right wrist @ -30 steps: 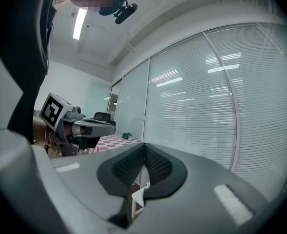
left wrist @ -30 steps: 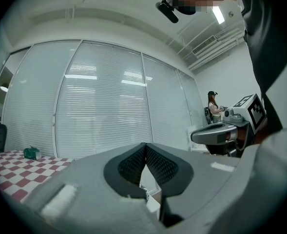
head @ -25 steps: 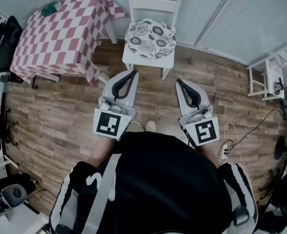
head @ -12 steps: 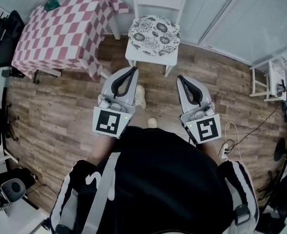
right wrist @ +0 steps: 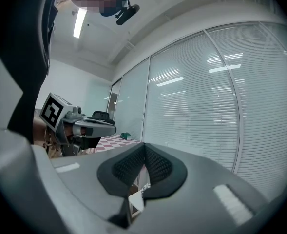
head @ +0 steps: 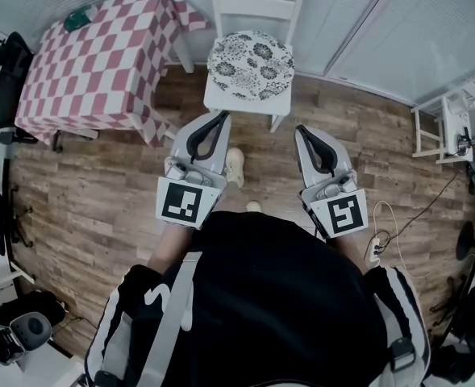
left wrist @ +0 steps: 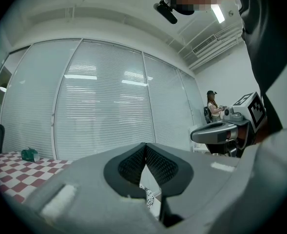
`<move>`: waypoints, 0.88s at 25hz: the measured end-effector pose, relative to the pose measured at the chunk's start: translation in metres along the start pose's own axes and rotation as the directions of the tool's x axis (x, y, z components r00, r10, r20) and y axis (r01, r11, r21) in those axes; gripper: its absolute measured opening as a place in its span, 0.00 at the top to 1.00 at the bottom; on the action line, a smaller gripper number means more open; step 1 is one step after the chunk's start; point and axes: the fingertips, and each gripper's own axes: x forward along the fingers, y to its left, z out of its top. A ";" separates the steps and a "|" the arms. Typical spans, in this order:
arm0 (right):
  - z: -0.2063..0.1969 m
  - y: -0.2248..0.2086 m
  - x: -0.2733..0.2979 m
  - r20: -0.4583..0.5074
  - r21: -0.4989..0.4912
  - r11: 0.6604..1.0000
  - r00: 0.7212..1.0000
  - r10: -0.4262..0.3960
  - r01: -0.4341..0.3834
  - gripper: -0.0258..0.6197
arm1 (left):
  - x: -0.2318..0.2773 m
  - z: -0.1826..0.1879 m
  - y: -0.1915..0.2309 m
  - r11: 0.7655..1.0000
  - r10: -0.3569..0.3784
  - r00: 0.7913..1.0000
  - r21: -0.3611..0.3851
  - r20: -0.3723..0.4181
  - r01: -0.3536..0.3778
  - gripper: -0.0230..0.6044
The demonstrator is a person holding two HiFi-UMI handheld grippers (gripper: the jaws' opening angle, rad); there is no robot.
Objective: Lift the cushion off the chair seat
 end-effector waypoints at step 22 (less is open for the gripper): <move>-0.004 -0.050 0.082 0.002 -0.010 0.999 0.999 -0.032 0.032 0.97 | 0.076 -0.010 0.063 1.000 -0.027 1.000 -0.002 0.008 0.027 0.96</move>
